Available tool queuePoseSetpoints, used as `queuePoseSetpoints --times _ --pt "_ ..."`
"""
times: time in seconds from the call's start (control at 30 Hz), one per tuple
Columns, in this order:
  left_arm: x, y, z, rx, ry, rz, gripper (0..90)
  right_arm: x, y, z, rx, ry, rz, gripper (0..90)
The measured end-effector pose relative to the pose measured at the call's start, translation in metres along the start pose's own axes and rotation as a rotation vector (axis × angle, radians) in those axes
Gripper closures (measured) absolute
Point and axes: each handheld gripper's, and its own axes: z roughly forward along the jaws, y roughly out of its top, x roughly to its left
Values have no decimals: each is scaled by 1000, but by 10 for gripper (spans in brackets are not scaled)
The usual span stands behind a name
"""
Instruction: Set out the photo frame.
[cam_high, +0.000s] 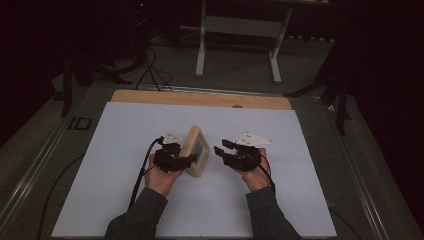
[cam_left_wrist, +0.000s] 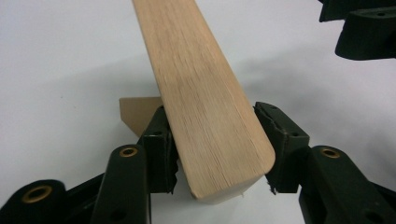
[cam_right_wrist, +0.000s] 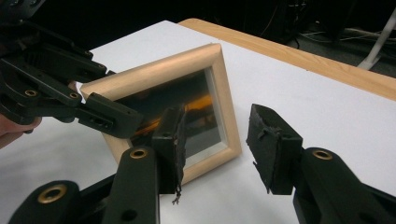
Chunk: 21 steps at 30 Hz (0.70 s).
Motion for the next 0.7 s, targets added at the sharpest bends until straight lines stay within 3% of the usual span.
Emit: queuePoseSetpoints --times 0.4,0.47,0.7 --pt "-7 -1 0 0 -35 51 595 -1 1 -2 -10 -20 3 590" --pt "-10 -2 -1 3 -33 81 596 -2 1 -3 -18 -34 3 623" --pt "-15 -4 -3 6 -26 131 597 0 2 -4 -24 -50 -10 769"
